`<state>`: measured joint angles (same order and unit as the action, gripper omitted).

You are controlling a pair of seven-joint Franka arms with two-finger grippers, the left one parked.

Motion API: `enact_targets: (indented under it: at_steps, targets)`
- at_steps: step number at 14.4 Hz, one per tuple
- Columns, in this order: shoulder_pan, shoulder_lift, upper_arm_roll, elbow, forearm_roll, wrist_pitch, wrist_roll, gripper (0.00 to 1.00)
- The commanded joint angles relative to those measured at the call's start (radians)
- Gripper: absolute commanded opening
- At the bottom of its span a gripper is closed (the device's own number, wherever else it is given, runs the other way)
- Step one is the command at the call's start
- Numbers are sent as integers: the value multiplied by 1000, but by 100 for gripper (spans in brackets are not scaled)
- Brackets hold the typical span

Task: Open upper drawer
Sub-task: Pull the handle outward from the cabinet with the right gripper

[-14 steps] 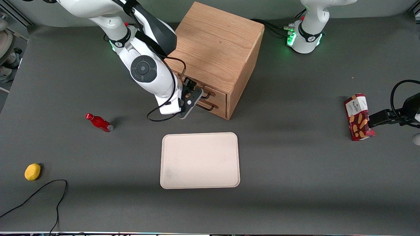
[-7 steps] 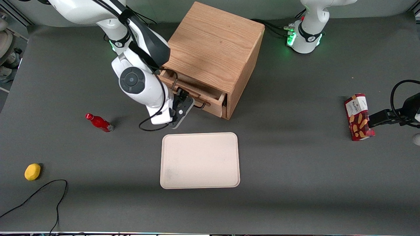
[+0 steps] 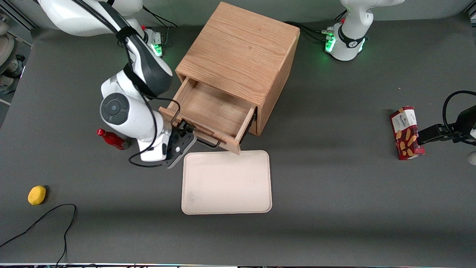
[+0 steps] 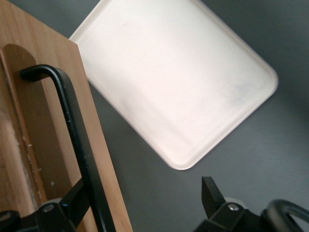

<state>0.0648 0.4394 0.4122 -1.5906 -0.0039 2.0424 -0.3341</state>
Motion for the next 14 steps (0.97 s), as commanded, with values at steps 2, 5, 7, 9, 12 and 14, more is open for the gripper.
enact_targets:
  at_steps: [2,5,7,9,12,14]
  targets:
    - [9,44,-81,87,-7,10,-121,100]
    - [9,45,-124,113,1,10,-125,100]
    - [9,44,-156,116,5,12,-120,100]
    - [9,42,-159,127,5,12,-115,100]
    - [3,7,-162,164,5,-10,-114,100]
    - [0,-63,-202,162,7,-44,-111,100]
